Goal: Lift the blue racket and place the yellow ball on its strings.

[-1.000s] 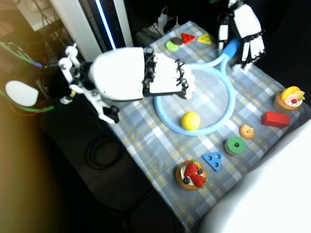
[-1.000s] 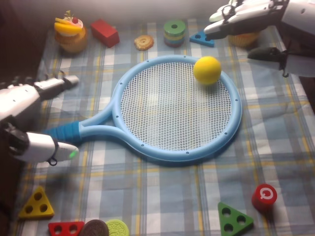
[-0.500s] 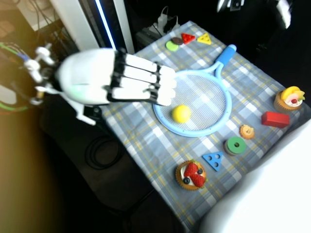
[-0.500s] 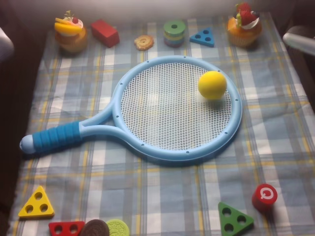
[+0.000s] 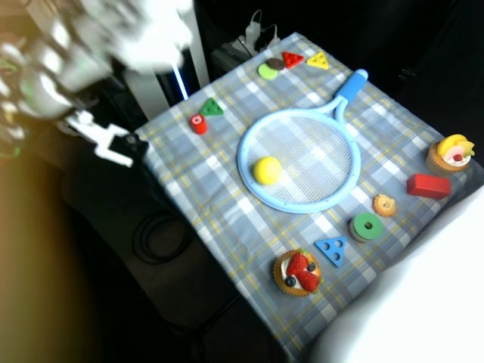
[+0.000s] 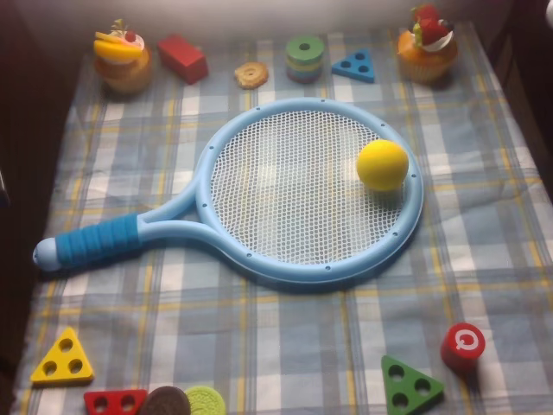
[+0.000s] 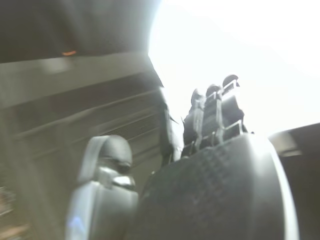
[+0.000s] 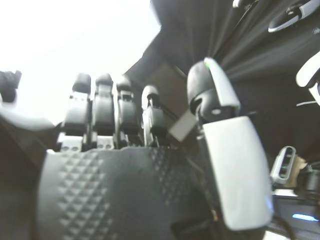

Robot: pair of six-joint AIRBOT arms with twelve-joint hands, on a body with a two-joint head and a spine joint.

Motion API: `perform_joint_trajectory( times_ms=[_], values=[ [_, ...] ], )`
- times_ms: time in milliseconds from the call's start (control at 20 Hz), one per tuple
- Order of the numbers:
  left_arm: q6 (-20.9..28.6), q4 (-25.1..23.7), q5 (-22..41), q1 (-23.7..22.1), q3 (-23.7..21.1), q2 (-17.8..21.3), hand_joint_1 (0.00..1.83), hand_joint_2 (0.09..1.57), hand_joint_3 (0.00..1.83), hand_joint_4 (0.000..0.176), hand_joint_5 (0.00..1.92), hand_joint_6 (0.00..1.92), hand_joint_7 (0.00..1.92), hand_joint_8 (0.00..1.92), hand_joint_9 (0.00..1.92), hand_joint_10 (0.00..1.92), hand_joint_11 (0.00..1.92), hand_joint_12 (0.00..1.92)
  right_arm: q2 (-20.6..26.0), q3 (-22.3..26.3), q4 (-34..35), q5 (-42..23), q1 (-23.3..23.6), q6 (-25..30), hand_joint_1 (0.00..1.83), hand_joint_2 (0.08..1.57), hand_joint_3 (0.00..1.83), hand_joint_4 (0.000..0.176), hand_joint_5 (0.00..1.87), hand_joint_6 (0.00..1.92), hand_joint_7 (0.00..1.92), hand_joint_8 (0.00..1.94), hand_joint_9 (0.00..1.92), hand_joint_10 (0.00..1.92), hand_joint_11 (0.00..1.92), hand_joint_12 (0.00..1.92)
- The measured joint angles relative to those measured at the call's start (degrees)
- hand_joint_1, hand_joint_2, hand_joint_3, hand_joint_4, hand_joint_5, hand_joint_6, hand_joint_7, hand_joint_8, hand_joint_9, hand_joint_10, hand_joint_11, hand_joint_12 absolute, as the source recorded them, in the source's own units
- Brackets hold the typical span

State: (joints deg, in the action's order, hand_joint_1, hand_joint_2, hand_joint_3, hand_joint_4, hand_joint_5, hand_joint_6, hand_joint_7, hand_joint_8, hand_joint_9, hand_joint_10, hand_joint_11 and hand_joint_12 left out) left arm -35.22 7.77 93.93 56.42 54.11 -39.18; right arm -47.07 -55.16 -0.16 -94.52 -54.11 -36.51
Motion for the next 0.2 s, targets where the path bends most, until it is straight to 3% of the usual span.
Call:
perform_joint_trajectory(
  times_ms=[50,100,150,200],
  values=[
    [2.5,1.3,1.1,-0.8,0.2,-1.8,0.24,1.56,0.02,0.068,0.11,0.28,0.54,0.04,0.58,0.12,0.0,0.84,1.6,1.1,-0.6,0.5,0.0,1.7,0.95,1.34,0.0,0.0,0.57,1.24,0.52,0.02,0.39,0.02,0.23,0.1],
    [6.1,2.4,1.8,-0.8,0.5,-4.1,0.59,1.44,0.0,0.154,0.42,1.44,0.63,1.14,0.62,1.16,0.24,1.44,2.5,1.6,-0.6,-0.6,0.5,2.2,1.12,1.28,0.0,0.0,0.57,1.47,0.79,0.99,0.83,0.29,0.49,0.76],
    [9.0,3.6,0.2,-1.3,0.5,-6.3,0.3,1.44,0.0,0.0,0.48,1.77,0.56,1.68,0.55,1.64,0.21,1.65,2.1,1.8,2.2,-2.4,0.6,2.6,0.89,1.31,0.01,0.077,0.59,1.55,0.8,1.03,0.84,0.69,0.46,1.19],
    [10.2,4.7,-0.6,-2.1,0.5,-7.7,0.3,1.44,0.0,0.0,0.48,1.77,0.56,1.68,0.55,1.64,0.21,1.65,1.3,1.9,4.9,-2.7,0.7,3.1,0.89,1.31,0.01,0.077,0.59,1.55,0.8,1.03,0.84,0.69,0.46,1.19]
  ],
)
